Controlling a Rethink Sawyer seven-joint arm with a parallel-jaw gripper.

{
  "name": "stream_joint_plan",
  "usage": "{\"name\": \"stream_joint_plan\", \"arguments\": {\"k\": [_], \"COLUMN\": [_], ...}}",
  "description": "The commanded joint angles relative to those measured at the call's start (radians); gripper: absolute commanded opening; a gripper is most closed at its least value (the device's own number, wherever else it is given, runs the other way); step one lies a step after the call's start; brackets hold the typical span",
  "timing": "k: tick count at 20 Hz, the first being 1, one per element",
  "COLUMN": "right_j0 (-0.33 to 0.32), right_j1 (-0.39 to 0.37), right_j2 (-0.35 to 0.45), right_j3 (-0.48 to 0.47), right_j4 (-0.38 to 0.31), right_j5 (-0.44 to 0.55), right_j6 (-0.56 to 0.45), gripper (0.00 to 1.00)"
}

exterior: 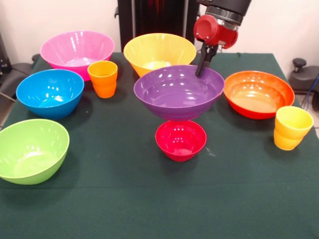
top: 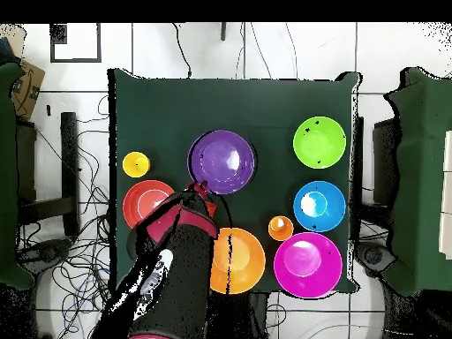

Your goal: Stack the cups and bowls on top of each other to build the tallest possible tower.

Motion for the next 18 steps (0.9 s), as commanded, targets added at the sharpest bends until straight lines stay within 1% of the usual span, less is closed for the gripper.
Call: {"name": "stream_joint_plan", "arguments": {"k": [1, 12, 18], "right_j0": [0.007, 0.024, 0.032], "right_j1": [0.055, 0.125, 0.164], "right_j2": [0.036, 0.005, -0.007], "right_j3": [-0.05, -0.096, -0.114], "right_j4": [-0.009, -0.02, -0.008], "right_j5": [0.02, -0.011, -0.05], "right_j6": [0.096, 0.111, 0.128], "gripper": [0.0, 0.0, 0.0]}}
